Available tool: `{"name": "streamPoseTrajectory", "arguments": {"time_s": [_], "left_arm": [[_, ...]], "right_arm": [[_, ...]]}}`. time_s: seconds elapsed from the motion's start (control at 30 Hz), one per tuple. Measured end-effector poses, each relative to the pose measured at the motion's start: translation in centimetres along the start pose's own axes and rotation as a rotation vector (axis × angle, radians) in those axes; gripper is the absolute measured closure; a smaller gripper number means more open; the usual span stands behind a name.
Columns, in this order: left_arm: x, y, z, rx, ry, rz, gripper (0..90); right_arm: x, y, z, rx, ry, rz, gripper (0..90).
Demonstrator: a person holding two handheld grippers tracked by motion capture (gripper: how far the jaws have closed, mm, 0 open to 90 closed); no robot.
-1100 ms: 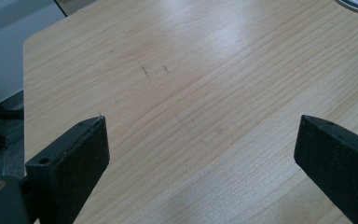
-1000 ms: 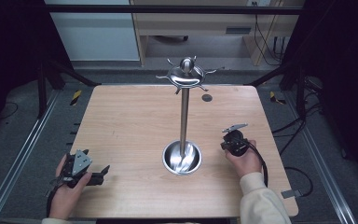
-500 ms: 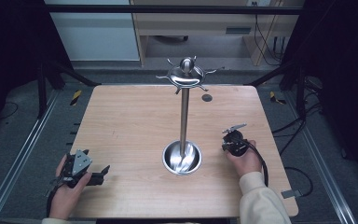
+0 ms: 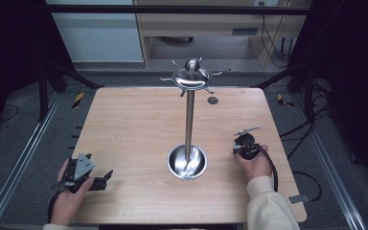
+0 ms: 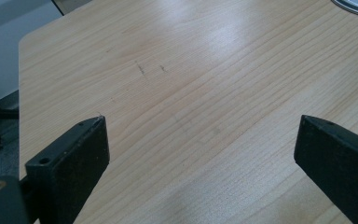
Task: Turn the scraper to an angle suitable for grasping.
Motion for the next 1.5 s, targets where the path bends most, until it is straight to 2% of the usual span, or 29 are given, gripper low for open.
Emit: {"name": "streamPoseTrajectory", "arguments": {"time_s": [0.3,0.37,0.43,0.53,0.57,0.67,0.77,0.9,1.0,1.03,1.13,1.17,1.2,1.23,1.27,1.3,1.33,1.43,1.5], "left_arm": [[-0.1,0.0,0.0,-0.005,-0.006,0.007,3.1],[-0.1,-0.1,-0.2,-0.01,-0.011,0.012,3.2],[-0.1,-0.1,-0.2,-0.009,-0.014,0.009,3.2],[-0.1,-0.2,-0.2,-0.011,-0.022,0.014,3.2],[-0.2,-0.3,-0.3,-0.012,-0.025,0.019,3.3],[-0.3,-0.4,-0.3,-0.015,-0.028,0.027,3.2],[-0.2,-0.3,-0.3,-0.013,-0.032,0.022,3.2],[0.1,-0.4,-0.3,-0.016,-0.035,0.012,3.2],[0.2,-0.6,-0.3,-0.019,-0.04,0.012,3.2],[0.2,-0.7,-0.4,-0.02,-0.044,0.016,3.2],[0.2,-0.7,-0.4,-0.018,-0.051,0.021,3.2],[0.3,-0.6,-0.4,-0.015,-0.051,0.019,3.2],[0.3,-0.6,-0.4,-0.013,-0.049,0.02,3.2],[0.2,-0.6,-0.4,-0.009,-0.045,0.018,3.2],[0.2,-0.6,-0.3,-0.009,-0.043,0.019,3.2],[0.1,-0.5,-0.3,-0.008,-0.04,0.019,3.2],[0.1,-0.5,-0.2,-0.007,-0.037,0.018,3.2],[0.0,-0.6,0.0,-0.006,-0.026,0.016,3.1],[0.1,-0.5,0.0,-0.004,-0.024,0.013,3.1]], "right_arm": [[0.1,-0.1,1.0,0.022,0.033,-0.001,90.0],[0.1,-0.3,0.9,0.007,0.048,0.002,89.8],[-0.3,-0.7,0.4,-0.02,0.049,0.032,89.3],[-0.5,-1.0,0.2,-0.023,0.044,0.046,89.9],[-0.4,-1.0,0.2,-0.019,0.029,0.04,90.0],[-0.3,-0.9,0.3,-0.014,0.029,0.036,90.0],[-0.6,-1.1,0.2,-0.011,0.023,0.055,89.1],[-0.8,-1.6,0.1,-0.009,0.006,0.066,85.5],[-1.3,-1.9,0.3,0.005,0.013,0.07,80.1],[-1.5,-2.0,0.3,0.023,-0.005,0.048,77.1],[-1.8,-2.0,0.4,0.048,-0.014,0.021,73.3],[-1.9,-2.0,0.5,0.066,-0.015,-0.025,71.2],[-1.9,-2.0,0.5,0.066,-0.015,-0.025,71.2],[-2.2,-1.9,0.6,0.069,-0.015,-0.072,72.9],[-2.2,-1.9,0.6,0.069,-0.015,-0.072,72.9],[-2.2,-1.8,0.7,0.066,-0.022,-0.105,72.8],[-2.3,-1.5,0.9,0.063,-0.023,-0.121,72.0],[-2.5,-1.1,1.7,0.1,-0.017,-0.174,67.5],[-2.5,-1.0,1.8,0.094,-0.008,-0.188,66.7]]}}
Point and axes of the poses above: each handheld gripper's, and its own axes: y roughly forward along the jaws, x roughly out of its underside, z roughly to its right, the point moved 10 cm from there along y, roughly forward along the jaws, and after that the axes turned 8 degrees about y, right-handed, at the moved point
